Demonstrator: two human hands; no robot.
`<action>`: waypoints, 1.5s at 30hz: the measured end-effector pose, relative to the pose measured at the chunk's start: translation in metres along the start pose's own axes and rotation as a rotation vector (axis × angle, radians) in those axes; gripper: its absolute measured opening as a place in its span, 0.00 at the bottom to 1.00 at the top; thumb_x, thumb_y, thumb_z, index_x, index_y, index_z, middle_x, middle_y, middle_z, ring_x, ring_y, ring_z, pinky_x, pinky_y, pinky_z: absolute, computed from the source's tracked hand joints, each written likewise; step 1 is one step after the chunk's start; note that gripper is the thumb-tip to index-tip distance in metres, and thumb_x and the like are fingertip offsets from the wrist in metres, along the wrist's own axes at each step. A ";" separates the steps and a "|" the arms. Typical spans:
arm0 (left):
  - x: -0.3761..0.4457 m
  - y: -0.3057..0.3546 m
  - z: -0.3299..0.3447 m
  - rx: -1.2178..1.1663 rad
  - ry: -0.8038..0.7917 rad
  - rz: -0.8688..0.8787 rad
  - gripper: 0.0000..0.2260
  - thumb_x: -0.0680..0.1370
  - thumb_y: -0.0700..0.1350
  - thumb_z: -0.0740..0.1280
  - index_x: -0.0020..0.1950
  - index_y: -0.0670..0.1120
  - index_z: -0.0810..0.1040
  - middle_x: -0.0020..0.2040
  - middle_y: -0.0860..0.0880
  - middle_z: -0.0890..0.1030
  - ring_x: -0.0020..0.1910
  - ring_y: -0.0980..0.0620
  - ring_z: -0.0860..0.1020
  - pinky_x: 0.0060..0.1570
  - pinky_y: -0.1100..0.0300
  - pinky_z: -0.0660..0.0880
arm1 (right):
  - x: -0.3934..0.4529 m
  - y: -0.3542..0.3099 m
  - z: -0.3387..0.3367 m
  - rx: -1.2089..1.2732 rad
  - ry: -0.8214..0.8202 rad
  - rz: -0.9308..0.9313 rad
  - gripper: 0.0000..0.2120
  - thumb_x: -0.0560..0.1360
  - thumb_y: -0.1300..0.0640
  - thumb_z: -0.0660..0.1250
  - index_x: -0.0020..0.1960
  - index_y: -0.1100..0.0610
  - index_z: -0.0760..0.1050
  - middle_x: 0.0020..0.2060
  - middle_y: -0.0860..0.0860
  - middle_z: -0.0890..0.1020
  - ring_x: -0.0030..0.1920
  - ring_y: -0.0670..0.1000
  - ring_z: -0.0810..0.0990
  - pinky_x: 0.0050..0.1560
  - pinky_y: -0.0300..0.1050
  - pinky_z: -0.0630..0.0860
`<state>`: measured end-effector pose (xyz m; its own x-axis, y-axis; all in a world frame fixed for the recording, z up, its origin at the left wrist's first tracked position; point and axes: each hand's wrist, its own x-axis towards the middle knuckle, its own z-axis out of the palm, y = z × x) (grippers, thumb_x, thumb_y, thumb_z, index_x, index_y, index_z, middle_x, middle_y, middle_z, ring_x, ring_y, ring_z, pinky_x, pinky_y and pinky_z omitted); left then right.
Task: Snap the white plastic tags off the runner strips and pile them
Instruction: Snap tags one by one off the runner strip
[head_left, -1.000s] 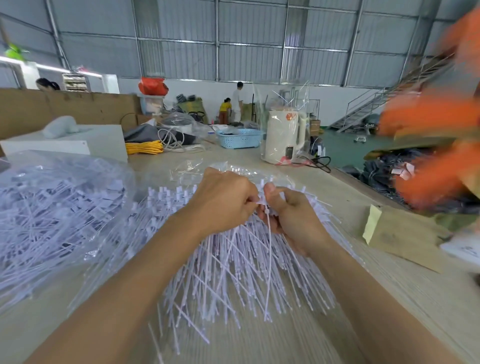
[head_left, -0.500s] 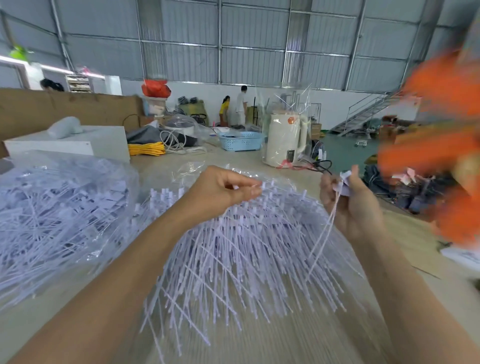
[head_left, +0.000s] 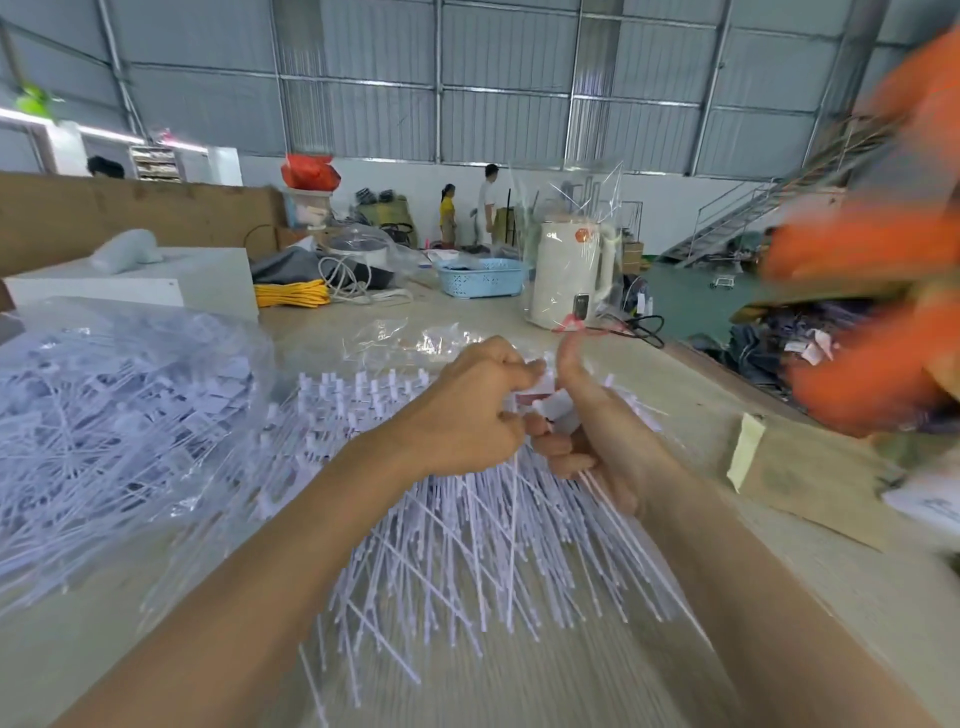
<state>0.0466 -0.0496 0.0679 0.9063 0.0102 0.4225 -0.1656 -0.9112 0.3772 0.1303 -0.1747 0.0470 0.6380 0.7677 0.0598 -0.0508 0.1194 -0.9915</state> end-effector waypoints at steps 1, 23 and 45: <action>0.000 0.001 0.001 0.012 -0.020 0.015 0.22 0.74 0.34 0.62 0.68 0.43 0.70 0.53 0.50 0.67 0.56 0.54 0.69 0.54 0.68 0.67 | -0.001 0.001 0.003 -0.047 0.048 -0.040 0.33 0.62 0.29 0.65 0.47 0.58 0.75 0.30 0.52 0.72 0.27 0.48 0.64 0.23 0.36 0.59; 0.001 0.009 -0.004 0.705 0.205 0.297 0.08 0.76 0.47 0.64 0.49 0.48 0.82 0.44 0.51 0.79 0.44 0.48 0.77 0.46 0.56 0.54 | -0.003 0.002 -0.001 -0.235 0.277 -0.337 0.21 0.77 0.46 0.62 0.30 0.57 0.71 0.19 0.48 0.69 0.17 0.44 0.61 0.20 0.33 0.59; -0.003 -0.007 -0.010 -0.439 -0.007 -0.096 0.05 0.73 0.48 0.70 0.43 0.47 0.80 0.41 0.49 0.80 0.32 0.55 0.74 0.35 0.62 0.74 | -0.006 -0.024 -0.055 0.742 0.072 -0.198 0.15 0.63 0.46 0.69 0.27 0.54 0.69 0.21 0.45 0.64 0.19 0.42 0.56 0.14 0.31 0.56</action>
<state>0.0412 -0.0391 0.0716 0.9282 0.0820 0.3630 -0.2281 -0.6452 0.7291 0.1696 -0.2171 0.0638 0.7358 0.6483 0.1957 -0.4162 0.6609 -0.6245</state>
